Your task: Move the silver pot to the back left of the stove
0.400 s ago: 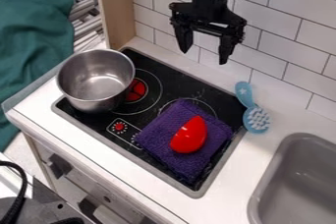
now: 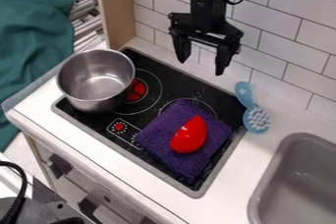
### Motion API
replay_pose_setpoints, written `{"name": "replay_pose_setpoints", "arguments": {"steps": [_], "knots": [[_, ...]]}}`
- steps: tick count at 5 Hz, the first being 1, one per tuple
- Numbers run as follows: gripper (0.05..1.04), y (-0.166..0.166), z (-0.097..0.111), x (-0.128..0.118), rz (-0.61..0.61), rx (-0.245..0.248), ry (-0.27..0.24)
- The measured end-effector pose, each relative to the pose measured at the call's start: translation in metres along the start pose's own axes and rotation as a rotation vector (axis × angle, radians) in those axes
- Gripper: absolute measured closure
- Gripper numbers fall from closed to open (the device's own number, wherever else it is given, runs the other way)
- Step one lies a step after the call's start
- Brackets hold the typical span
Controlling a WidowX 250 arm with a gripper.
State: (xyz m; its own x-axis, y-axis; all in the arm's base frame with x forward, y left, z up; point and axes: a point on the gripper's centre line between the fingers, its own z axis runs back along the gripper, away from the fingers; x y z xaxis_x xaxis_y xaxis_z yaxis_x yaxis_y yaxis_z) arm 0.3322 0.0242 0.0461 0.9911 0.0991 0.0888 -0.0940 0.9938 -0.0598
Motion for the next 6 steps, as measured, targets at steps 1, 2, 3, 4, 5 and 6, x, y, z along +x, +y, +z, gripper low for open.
{"name": "replay_pose_setpoints", "arguments": {"steps": [1, 2, 3, 4, 5, 6], "knots": [[0.075, 0.03, -0.011, -0.024, 0.07, -0.036, 0.001], [0.075, 0.044, -0.004, -0.043, 0.079, -0.001, -0.007], [0.075, 0.062, -0.006, -0.049, 0.111, 0.037, 0.0], [0.075, 0.072, -0.013, -0.051, 0.105, 0.064, 0.023], [0.075, 0.085, -0.022, -0.049, 0.137, 0.096, 0.029], [0.075, 0.091, -0.036, -0.046, 0.161, 0.107, 0.048]]}}
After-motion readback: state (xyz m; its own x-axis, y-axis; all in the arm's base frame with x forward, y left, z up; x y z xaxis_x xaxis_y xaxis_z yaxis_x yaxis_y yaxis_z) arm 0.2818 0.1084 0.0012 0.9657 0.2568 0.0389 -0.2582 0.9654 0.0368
